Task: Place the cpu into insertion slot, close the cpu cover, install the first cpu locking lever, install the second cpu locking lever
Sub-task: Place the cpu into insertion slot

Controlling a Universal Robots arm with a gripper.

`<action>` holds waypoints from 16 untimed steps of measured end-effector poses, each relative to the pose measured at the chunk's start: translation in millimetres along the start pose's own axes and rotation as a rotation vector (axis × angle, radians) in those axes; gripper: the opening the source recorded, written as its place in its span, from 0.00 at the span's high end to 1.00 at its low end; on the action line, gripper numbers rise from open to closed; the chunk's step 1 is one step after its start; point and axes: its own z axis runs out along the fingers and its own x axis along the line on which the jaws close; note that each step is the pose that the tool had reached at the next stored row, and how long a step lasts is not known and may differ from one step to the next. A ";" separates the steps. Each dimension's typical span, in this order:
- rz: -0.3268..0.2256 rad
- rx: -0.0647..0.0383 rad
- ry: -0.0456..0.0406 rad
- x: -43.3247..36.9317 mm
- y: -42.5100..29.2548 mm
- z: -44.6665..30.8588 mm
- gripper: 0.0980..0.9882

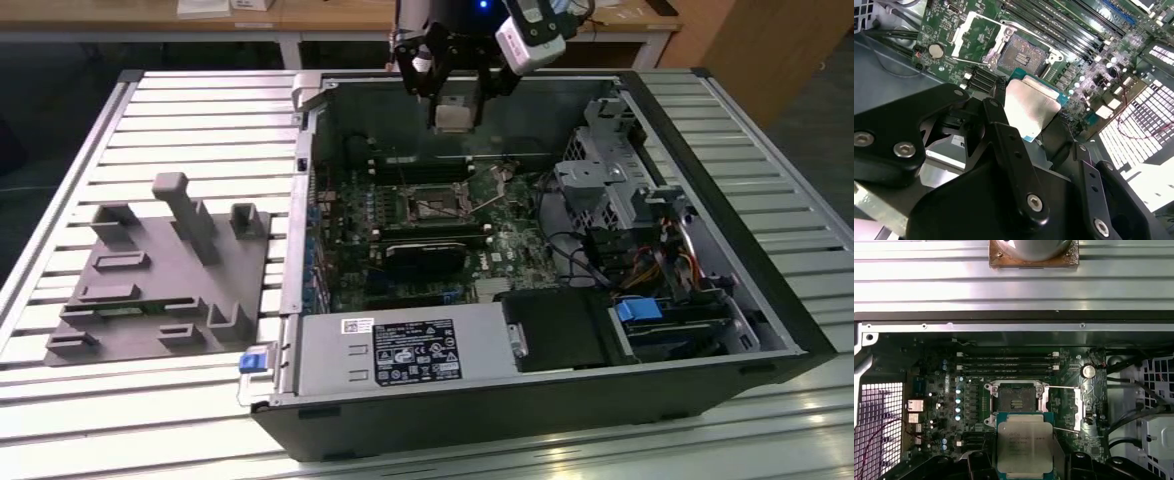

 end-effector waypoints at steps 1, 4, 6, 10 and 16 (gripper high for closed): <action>0.000 0.000 0.0000 0.2 -0.2 1.8 0.51; 0.000 0.000 -0.0003 1.2 -0.7 7.2 0.51; 0.003 0.000 -0.0004 2.0 -1.0 10.9 0.51; 0.021 0.000 -0.0021 2.3 -1.6 17.9 0.51; 0.114 -0.002 -0.0104 2.2 -2.4 26.2 0.51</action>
